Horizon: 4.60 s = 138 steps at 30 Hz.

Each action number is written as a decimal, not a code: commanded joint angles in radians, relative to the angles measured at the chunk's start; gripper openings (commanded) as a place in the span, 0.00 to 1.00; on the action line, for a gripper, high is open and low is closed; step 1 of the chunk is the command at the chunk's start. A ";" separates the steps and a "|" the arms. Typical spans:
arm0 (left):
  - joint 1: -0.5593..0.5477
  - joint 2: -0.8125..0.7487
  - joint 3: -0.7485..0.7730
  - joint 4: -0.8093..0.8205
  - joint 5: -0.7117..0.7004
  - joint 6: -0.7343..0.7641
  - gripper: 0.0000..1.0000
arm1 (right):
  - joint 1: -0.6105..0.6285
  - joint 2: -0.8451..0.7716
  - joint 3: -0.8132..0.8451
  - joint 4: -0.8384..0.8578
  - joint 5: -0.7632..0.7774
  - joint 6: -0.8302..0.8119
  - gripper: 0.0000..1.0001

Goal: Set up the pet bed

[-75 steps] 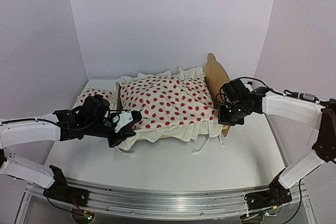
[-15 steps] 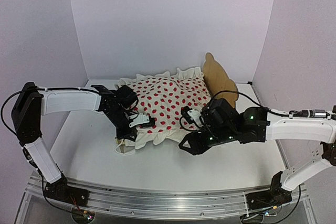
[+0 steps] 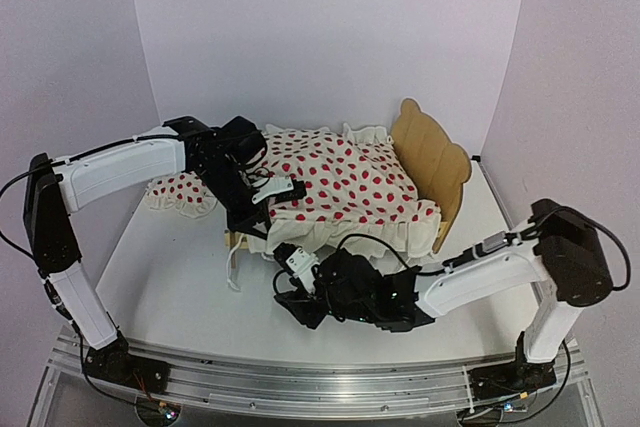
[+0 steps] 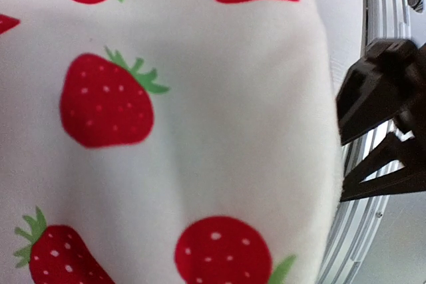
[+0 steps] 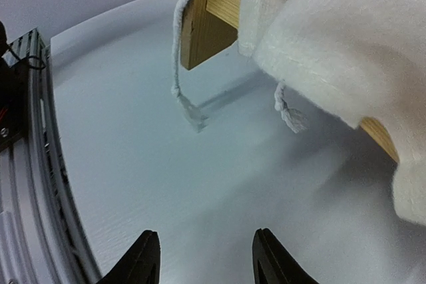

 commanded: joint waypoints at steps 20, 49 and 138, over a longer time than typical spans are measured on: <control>0.013 -0.065 0.112 0.031 0.127 -0.147 0.00 | -0.019 0.560 0.290 0.854 0.448 -0.307 0.32; 0.187 0.080 -0.201 0.369 0.051 0.011 0.07 | -0.007 0.435 0.282 0.042 0.210 0.072 0.00; 0.085 -0.336 -0.075 0.720 0.316 -0.120 0.00 | -0.056 0.137 0.058 -0.381 -0.267 0.438 0.00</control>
